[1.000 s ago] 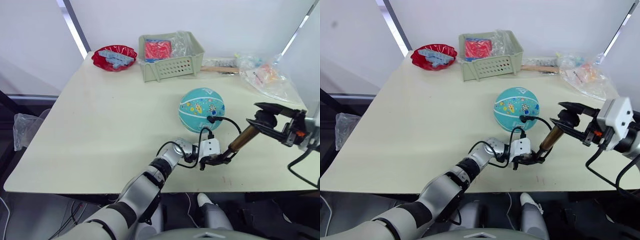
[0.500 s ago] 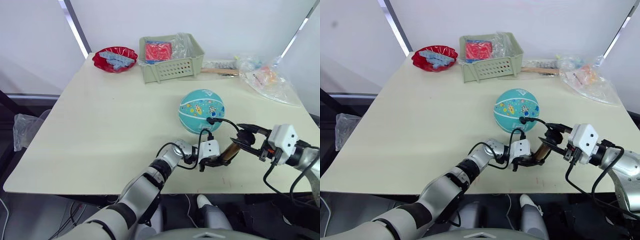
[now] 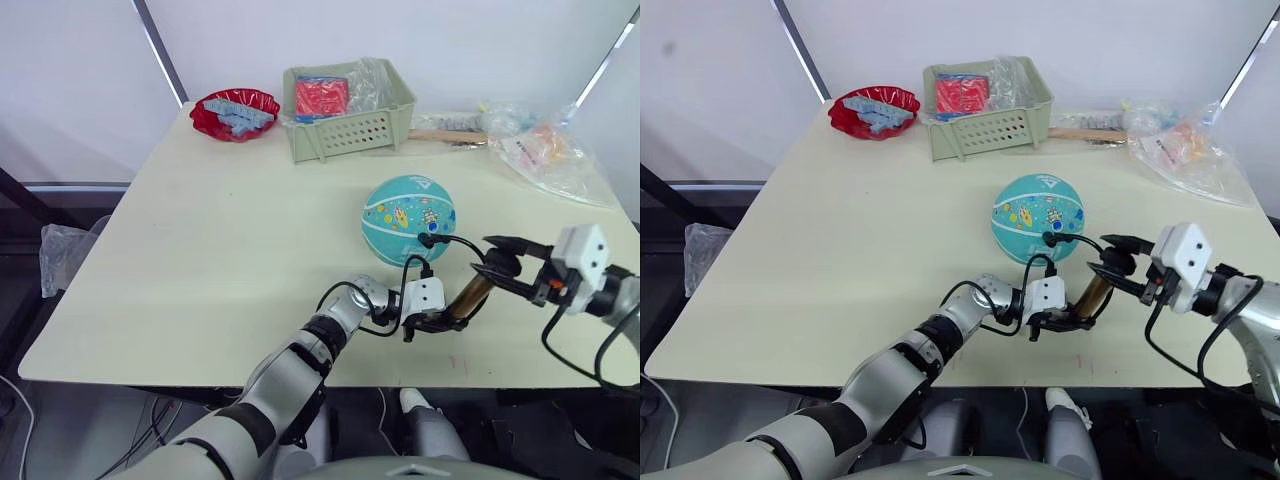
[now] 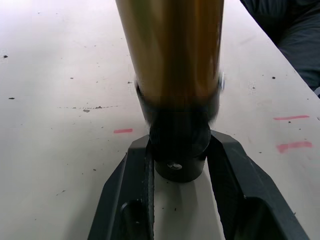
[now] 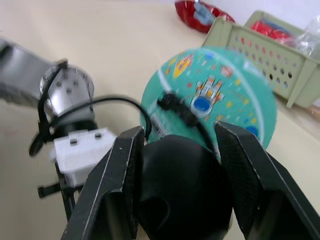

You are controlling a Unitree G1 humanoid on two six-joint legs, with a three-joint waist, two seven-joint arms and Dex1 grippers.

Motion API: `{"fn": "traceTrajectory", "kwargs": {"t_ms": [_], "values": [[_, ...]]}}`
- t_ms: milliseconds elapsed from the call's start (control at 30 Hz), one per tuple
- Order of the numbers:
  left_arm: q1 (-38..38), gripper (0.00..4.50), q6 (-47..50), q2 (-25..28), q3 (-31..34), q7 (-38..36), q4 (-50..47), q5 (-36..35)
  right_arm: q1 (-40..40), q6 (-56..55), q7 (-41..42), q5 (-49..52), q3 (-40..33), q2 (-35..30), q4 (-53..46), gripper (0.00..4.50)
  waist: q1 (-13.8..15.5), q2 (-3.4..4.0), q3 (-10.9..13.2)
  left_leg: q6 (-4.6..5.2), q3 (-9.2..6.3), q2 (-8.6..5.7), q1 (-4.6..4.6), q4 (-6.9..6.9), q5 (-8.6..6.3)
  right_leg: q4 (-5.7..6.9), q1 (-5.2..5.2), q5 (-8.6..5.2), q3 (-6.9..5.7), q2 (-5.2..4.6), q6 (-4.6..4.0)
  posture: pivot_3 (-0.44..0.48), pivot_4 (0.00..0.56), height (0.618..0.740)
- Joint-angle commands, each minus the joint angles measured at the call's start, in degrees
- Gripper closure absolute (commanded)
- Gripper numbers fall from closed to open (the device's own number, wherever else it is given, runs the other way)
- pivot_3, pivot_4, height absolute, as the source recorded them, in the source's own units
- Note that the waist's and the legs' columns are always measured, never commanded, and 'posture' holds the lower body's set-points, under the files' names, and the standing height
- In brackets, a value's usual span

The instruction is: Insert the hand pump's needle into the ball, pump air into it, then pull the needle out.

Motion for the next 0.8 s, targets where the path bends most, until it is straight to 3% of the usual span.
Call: {"fn": "traceTrajectory", "kwargs": {"t_ms": [33, 567, 800], "values": [[3.37, 3.47, 4.92, 3.53, -3.46, 0.97, 7.11, 5.86, -5.18, 3.49, 1.85, 10.22, -7.93, -3.5, -4.17, 2.79, -0.01, 0.02, 0.1, 0.0, 0.0, 0.0, 0.0, 0.01, 0.0, 0.0, 0.0, 0.0, 0.0, 0.01, 0.0, 0.0, 0.15, 0.738], [3.44, 3.47, 4.74, 3.49, -3.49, 0.82, 7.01, 6.03, -19.42, 13.12, 0.91, 20.86, -18.43, -14.21, -2.45, 2.79, -0.13, 0.34, 0.56, 0.01, 0.06, -0.01, -0.11, 0.18, 0.01, 0.05, -0.06, 0.04, 0.08, -0.3, 0.07, 0.0, 0.15, 0.738], [3.36, 3.47, 4.78, 3.4, -3.49, 0.74, 7.03, 6.06, -16.69, 14.55, 1.95, 19.6, -16.32, -13.25, -4.89, 2.79, -0.13, 0.43, 0.75, 0.01, 0.12, -0.03, -0.17, 0.19, 0.01, 0.05, -0.12, 0.05, 0.11, -0.17, 0.08, 0.0, 0.15, 0.738]]}}
